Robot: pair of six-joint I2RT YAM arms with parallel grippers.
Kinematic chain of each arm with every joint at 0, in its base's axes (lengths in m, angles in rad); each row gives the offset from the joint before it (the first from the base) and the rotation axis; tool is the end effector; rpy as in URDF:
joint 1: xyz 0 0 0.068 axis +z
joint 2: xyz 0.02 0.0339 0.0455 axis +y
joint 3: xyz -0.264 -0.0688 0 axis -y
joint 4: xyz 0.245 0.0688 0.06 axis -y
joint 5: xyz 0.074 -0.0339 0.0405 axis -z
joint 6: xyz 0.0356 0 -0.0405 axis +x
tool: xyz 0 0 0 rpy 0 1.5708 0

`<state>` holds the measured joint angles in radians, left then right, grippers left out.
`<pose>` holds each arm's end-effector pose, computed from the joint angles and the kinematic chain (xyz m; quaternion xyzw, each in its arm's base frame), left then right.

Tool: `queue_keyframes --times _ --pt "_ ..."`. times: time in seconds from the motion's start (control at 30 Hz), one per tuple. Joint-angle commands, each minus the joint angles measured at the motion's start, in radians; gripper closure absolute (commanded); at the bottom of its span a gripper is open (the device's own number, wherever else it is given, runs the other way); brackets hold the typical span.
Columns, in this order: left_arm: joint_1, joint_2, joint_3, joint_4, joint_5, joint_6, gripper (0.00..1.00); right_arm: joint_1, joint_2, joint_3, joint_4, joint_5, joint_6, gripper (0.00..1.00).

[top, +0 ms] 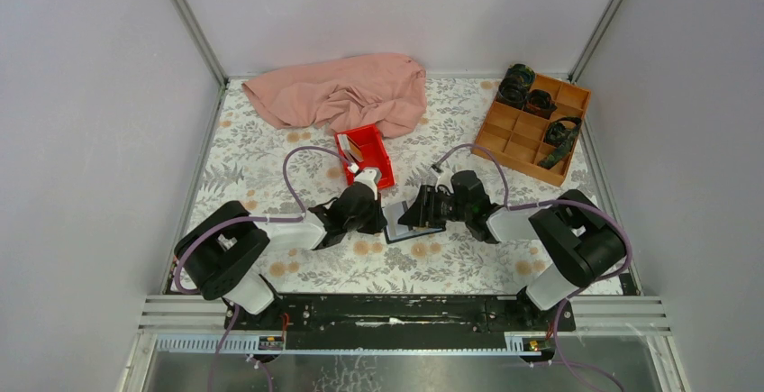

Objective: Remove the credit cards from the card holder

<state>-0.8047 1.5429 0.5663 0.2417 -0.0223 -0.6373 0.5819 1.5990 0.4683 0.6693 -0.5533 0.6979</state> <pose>0.1953 -0.2018 0.1345 0.0719 0.9110 -0.2603 0.3116 0.2232 0.1692 0.1349 -0.0962 0.8247 0.4888 0.2678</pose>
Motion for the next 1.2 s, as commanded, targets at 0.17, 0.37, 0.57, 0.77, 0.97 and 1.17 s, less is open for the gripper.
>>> queue_keyframes --times 0.17,0.37,0.57,0.77,0.97,1.17 --pt "-0.006 0.044 -0.013 -0.050 0.011 0.022 1.00 -0.037 -0.094 -0.007 -0.062 0.037 -0.070 0.48" --pt "-0.006 0.040 -0.014 -0.058 0.002 0.028 1.00 -0.052 -0.071 -0.015 -0.038 0.007 -0.066 0.55" --pt "-0.005 0.034 -0.017 -0.059 0.002 0.027 1.00 -0.053 -0.049 -0.016 -0.015 0.002 -0.052 0.81" --pt "-0.006 0.033 -0.014 -0.065 0.003 0.031 1.00 -0.052 -0.079 -0.017 -0.054 0.040 -0.071 1.00" --pt "-0.006 0.026 -0.012 -0.066 0.002 0.034 1.00 -0.071 -0.164 -0.006 -0.188 0.125 -0.128 1.00" --pt "-0.005 0.024 -0.017 -0.060 0.000 0.034 1.00 -0.093 -0.272 -0.001 -0.319 0.225 -0.171 1.00"
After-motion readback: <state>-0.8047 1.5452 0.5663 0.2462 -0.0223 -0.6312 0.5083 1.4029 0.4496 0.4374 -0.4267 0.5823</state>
